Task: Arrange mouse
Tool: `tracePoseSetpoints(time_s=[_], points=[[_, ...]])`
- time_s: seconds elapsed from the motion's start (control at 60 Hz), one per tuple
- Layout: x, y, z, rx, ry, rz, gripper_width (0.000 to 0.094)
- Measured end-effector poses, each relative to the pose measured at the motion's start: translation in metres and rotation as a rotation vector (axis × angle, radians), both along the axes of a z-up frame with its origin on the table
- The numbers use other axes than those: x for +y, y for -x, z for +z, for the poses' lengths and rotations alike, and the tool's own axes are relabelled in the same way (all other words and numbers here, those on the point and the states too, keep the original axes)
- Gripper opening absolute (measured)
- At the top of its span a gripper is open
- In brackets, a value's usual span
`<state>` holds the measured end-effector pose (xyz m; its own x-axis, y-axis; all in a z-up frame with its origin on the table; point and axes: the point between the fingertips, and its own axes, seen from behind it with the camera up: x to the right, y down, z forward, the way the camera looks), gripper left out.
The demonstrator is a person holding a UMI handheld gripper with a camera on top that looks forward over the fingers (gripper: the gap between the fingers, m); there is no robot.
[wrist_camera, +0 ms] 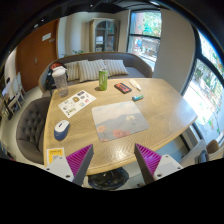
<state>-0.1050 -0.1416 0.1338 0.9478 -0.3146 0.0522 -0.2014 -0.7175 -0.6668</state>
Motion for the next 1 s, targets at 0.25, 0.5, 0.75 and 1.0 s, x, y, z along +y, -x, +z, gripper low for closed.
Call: tracePoseSetpoints(time_s=[0.25,0.5,0.75,1.0], points=[[0.012,-0.020,-0.039,0.056,0.014,0.167,0.0842],[0.025,0.017,-0.073,0.045,0.044,0.423,0.0837],[0.070,0.147,-0.103,0.180,-0.021,0.567,0.0833],[0.133,0.214,-0.144,0.206,-0.028,0.570,0.0833]])
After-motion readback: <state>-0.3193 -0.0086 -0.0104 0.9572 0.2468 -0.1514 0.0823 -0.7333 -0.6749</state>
